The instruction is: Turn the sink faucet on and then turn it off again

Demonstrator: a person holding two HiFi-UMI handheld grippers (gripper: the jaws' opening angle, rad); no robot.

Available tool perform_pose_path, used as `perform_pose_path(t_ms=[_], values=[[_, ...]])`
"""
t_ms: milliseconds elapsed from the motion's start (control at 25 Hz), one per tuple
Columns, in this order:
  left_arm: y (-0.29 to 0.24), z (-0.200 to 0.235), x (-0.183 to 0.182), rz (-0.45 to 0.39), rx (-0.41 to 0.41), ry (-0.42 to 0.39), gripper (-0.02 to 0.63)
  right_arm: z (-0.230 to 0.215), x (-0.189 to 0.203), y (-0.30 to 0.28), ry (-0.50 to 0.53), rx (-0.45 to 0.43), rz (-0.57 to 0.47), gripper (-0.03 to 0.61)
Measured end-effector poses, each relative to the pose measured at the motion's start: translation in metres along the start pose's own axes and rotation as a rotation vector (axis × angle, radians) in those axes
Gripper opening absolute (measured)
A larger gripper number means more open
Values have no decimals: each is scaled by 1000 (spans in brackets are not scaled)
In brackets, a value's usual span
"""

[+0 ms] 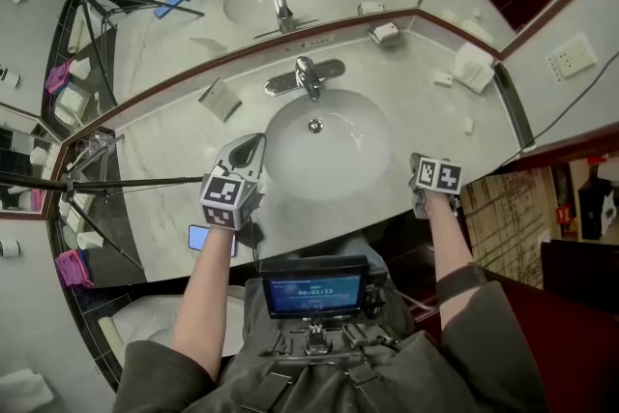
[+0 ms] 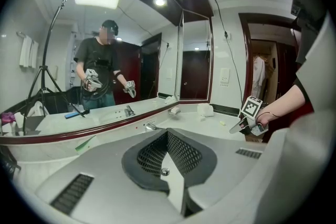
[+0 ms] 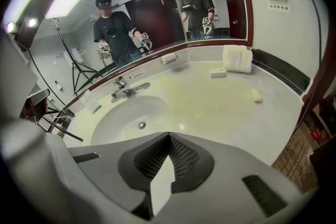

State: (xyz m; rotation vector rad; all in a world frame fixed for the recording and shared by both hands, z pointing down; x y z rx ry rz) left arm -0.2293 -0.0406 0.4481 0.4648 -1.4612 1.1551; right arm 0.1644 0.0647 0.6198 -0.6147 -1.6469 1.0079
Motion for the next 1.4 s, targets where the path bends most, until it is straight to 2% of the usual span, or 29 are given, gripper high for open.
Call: perform_pose_path(t_ms=[160, 360, 1400], values=[[0, -1, 1, 2, 4, 3, 2, -14, 17, -3, -17, 57, 47, 5], [2, -5, 4, 5, 4, 3, 2, -26, 28, -3, -37, 87, 68, 6], [14, -17, 10, 4, -6, 1, 2, -34, 27, 6, -32, 92, 57, 8]])
Point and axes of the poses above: the fingertips, and each gripper's own axes: y backward along the fingers, z to its left, x out of its underside, the point moved 3 cm from there along y, backward along the fingers, and after that the axes turned 13 degrees about x, right-handed, at the moved point
